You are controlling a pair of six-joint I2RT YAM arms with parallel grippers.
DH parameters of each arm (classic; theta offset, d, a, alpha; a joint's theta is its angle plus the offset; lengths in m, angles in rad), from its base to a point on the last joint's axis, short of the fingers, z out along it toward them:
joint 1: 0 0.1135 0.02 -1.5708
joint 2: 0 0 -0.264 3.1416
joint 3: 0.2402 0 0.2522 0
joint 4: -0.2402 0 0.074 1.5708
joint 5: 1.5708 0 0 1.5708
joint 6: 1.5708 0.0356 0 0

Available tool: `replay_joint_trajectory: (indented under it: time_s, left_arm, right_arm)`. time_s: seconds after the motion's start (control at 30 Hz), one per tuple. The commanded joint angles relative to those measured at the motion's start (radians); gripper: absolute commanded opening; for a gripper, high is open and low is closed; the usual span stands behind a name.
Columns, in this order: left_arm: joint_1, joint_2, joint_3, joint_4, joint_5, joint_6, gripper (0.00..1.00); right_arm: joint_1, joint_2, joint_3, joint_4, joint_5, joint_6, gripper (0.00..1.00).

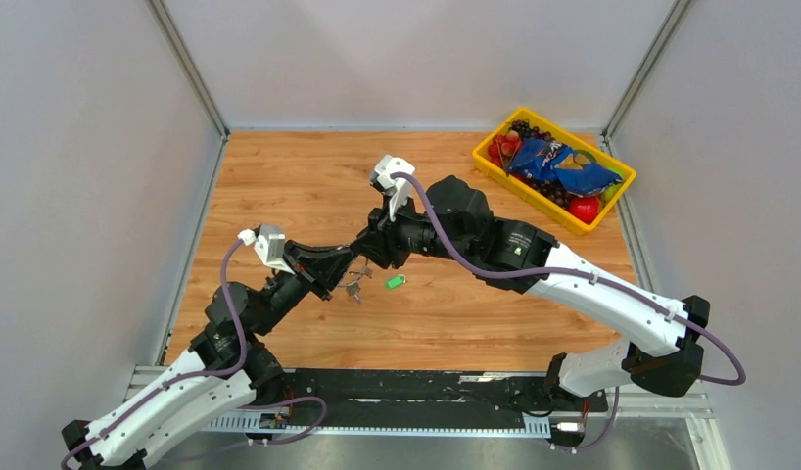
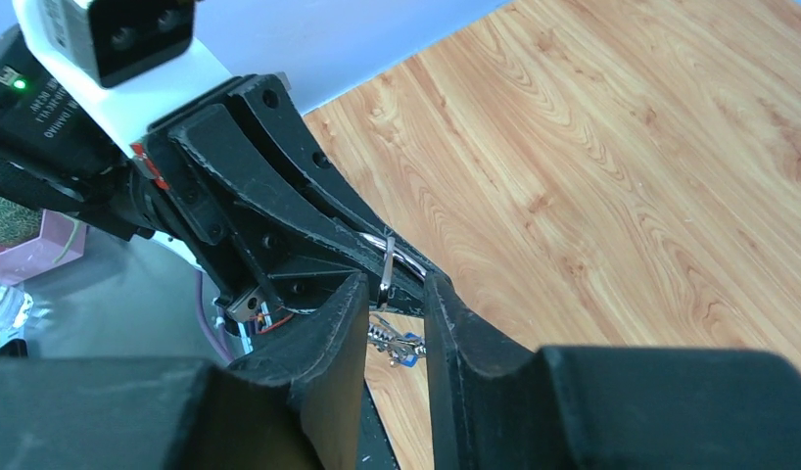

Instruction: Put the keys on the keyring

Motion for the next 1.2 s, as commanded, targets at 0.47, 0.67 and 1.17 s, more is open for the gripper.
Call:
replay_joint_trajectory:
  time_s: [0.47, 0.67, 1.17]
  left_arm:
    - [-0.004, -0.020, 0.033, 0.039, -0.001, -0.016, 0.00]
    - [-0.003, -0.028, 0.021, 0.024, 0.023, 0.015, 0.13]
    - [-0.003, -0.080, 0.019, -0.099, 0.133, 0.256, 0.55]
  right_arm:
    - [0.034, 0.010, 0.065, -0.004, 0.053, 0.009, 0.00]
    - [0.050, 0.022, 0.090, -0.034, 0.057, -0.003, 0.00]
    - [0.050, 0.135, 0.323, -0.335, 0.074, 0.063, 0.00]
